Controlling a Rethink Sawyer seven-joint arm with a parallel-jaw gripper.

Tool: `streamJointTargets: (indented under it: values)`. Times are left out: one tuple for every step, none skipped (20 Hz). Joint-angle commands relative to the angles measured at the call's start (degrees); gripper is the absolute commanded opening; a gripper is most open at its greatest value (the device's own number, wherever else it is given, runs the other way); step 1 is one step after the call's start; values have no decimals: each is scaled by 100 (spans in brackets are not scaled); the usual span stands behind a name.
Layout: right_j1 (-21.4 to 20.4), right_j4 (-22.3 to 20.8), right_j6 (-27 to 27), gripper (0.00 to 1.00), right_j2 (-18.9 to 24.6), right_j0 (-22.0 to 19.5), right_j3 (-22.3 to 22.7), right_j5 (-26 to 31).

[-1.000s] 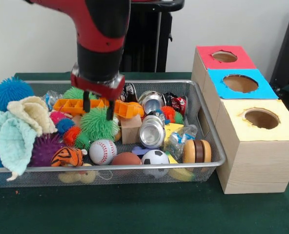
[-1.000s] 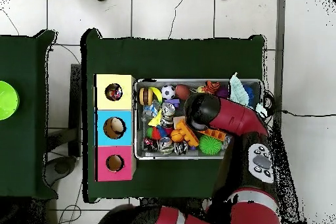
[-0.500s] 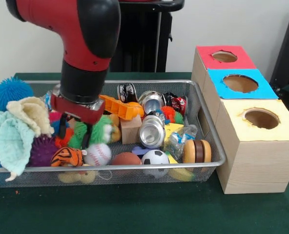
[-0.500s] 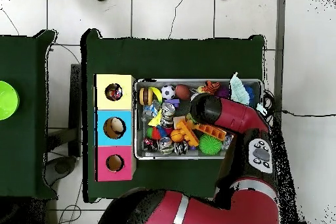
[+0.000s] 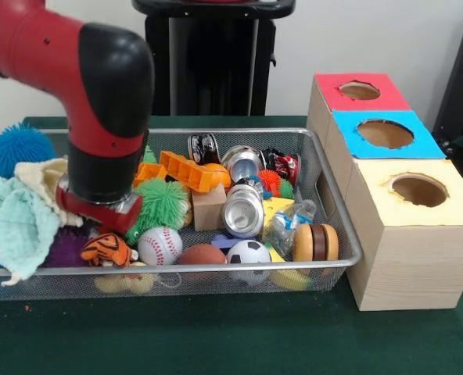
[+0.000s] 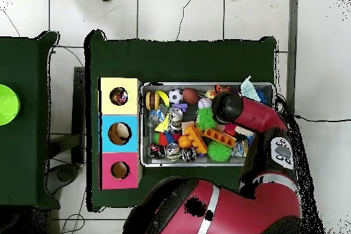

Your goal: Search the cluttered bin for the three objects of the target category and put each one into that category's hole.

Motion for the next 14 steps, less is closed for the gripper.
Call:
streamJointTargets:
  values:
    - [871,153,94,100,772,-253,-717,1334]
    - [921,147,99,100,780,-265,-798,1382]
    - [967,143,101,100,791,-287,-887,1454]
    - [1027,144,129,100,791,-278,-985,1514]
    - [1087,133,127,100,788,-289,-1096,1587]
    - [1159,116,109,100,795,-311,-1211,1608]
    - [1216,97,125,100,796,-303,-1286,1589]
    - [1284,71,135,100,797,-289,-1355,1523]
    - [1315,35,129,100,781,-282,-1425,1518]
    - [1335,18,232,0,735,-262,-1481,1570]
    - [1302,12,271,0,709,-238,-1449,1574]
    - [1269,6,311,0,682,-214,-1417,1578]
    - [1236,1,350,0,656,-190,-1385,1582]
    - [1202,19,367,0,642,-180,-1388,1741]
